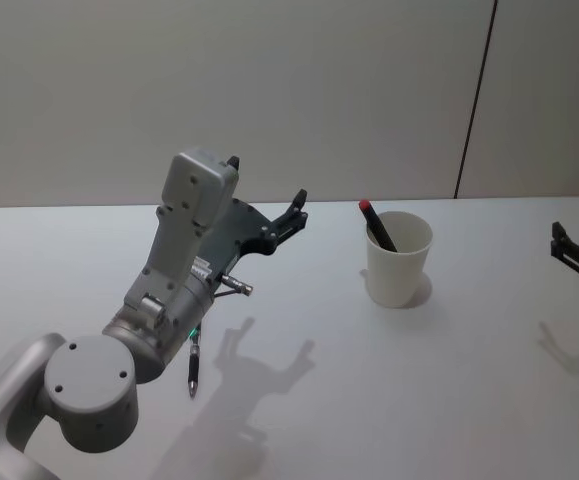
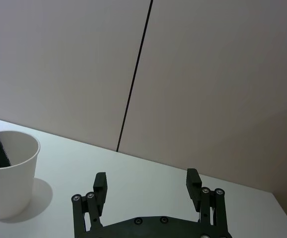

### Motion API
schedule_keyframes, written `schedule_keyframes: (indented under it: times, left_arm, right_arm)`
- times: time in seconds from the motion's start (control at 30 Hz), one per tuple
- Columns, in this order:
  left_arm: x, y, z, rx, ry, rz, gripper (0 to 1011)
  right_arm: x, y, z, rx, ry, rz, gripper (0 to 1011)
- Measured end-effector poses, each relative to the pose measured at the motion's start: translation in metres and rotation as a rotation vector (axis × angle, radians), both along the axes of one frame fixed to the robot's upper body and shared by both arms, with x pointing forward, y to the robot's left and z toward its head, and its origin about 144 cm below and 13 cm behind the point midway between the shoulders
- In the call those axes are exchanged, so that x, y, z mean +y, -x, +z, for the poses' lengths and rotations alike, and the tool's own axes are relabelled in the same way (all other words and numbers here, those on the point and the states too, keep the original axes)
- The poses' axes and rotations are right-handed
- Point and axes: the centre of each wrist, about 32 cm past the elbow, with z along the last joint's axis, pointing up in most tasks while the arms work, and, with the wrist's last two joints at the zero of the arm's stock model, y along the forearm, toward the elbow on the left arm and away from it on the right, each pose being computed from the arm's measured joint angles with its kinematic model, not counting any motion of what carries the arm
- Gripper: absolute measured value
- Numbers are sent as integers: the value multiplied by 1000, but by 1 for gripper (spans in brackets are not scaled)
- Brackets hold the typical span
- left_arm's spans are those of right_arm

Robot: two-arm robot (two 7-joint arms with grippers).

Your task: Place the pen into the pen holder.

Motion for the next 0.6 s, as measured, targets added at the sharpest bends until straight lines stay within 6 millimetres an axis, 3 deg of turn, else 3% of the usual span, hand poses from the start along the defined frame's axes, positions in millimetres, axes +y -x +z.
schedule_keyframes:
  times: [0.6]
  left_arm:
    - [-8,13,0,111,32,94,1000]
  right_arm:
    - [-1,2,0,3,5,1,1002]
